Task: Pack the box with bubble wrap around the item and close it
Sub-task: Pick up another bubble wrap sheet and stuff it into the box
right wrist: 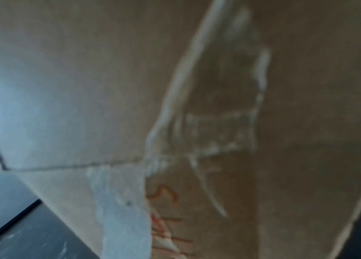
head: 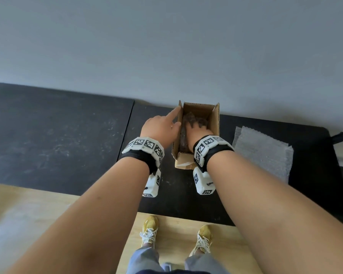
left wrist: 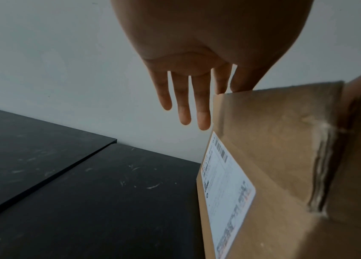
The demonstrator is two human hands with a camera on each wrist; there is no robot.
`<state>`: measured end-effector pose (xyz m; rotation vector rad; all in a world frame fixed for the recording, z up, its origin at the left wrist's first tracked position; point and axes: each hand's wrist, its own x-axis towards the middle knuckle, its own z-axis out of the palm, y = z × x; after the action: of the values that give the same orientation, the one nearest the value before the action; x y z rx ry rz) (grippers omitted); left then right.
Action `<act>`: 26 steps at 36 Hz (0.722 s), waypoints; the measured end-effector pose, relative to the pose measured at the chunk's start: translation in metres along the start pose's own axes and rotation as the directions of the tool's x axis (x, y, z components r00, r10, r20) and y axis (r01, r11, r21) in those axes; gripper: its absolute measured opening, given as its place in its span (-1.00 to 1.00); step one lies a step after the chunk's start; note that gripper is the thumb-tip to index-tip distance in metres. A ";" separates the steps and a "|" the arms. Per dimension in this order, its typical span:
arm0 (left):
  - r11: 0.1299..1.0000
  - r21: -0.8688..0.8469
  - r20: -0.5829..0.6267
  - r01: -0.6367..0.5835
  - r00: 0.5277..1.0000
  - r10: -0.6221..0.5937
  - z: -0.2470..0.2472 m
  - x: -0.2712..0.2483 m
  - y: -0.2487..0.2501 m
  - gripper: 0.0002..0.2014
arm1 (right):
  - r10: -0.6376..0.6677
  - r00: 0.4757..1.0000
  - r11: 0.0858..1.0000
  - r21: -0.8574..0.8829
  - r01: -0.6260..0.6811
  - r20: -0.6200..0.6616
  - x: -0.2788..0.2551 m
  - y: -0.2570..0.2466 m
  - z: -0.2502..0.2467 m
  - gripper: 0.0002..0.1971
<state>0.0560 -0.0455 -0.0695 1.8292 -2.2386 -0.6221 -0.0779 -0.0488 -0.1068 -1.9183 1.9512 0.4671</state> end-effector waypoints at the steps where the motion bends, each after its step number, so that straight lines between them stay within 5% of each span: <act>1: 1.000 0.000 0.004 0.001 1.000 -0.001 0.000 0.000 0.000 -0.46 | 0.003 1.000 1.000 -0.007 -0.003 0.006 0.000 0.000 0.000 -0.09; 8: 1.000 0.011 0.012 -0.019 1.000 0.019 -0.006 -0.007 -0.001 -0.44 | -0.007 1.000 1.000 0.005 0.007 -0.010 -0.004 -0.001 0.001 0.01; 13: 1.000 -0.001 -0.004 -0.025 1.000 0.025 -0.007 -0.012 0.000 -0.45 | -0.070 0.996 0.997 -0.030 0.069 -0.046 -0.014 0.001 -0.017 -0.14; 20: 1.000 0.026 -0.004 -0.010 1.000 0.010 -0.008 -0.015 0.003 -0.45 | -0.182 0.981 0.881 -0.455 0.133 -0.066 -0.032 0.019 -0.032 -0.37; 26: 0.995 0.098 -0.016 0.015 1.000 -0.013 -0.005 -0.020 0.003 -0.52 | -0.175 0.976 0.868 -0.488 0.090 -0.131 -0.035 0.026 -0.016 -0.39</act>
<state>0.0598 -0.0271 -0.0611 1.8899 -2.2864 -0.5066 -0.1044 -0.0250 -0.0765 -2.4557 1.9139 0.8369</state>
